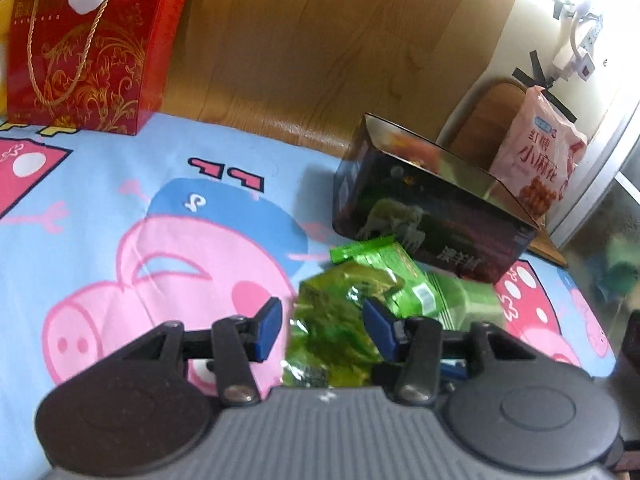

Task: Organize snacks
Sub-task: 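Grasp the green leaf-print packet with the left gripper, then lower the green packet into the black tin and open the left gripper, then grasp the pale green wrapped cake with the left gripper, then place the pale green cake into the black tin and release it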

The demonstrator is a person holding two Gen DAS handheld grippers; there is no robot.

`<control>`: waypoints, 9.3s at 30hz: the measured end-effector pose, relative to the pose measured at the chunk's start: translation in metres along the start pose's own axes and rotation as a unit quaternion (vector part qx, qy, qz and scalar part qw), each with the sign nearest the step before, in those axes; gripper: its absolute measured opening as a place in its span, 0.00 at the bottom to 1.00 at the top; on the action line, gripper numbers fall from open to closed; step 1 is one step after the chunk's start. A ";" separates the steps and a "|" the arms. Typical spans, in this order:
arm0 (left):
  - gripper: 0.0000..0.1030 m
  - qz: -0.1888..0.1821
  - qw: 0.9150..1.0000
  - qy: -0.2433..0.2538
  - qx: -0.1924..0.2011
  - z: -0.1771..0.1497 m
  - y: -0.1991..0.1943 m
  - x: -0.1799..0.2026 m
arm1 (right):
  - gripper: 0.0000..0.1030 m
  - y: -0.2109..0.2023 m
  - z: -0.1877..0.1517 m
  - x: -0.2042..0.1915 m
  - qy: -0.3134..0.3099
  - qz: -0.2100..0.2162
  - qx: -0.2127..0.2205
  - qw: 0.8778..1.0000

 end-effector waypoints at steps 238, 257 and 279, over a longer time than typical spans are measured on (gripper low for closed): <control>0.49 -0.201 0.976 -0.072 -0.045 -0.107 -0.086 0.047 | 0.42 -0.149 -0.126 0.036 0.231 0.090 0.001 0.969; 0.48 -0.239 0.968 -0.071 -0.033 -0.112 -0.079 0.065 | 0.32 -0.131 -0.099 0.032 0.192 0.102 0.024 0.976; 0.48 -0.218 0.975 -0.044 0.031 0.015 -0.051 0.061 | 0.30 -0.115 0.016 0.044 0.198 0.139 0.099 0.965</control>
Point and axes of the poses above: each gripper's, at about its wrist camera, not at the fingertips, and y roughly the way its jaws point, x to its right, z to its top, the point moved 4 cm from there along y, roughly the way its jaws point, and after that the axes turned 15 degrees about y, right-handed, at the moved point
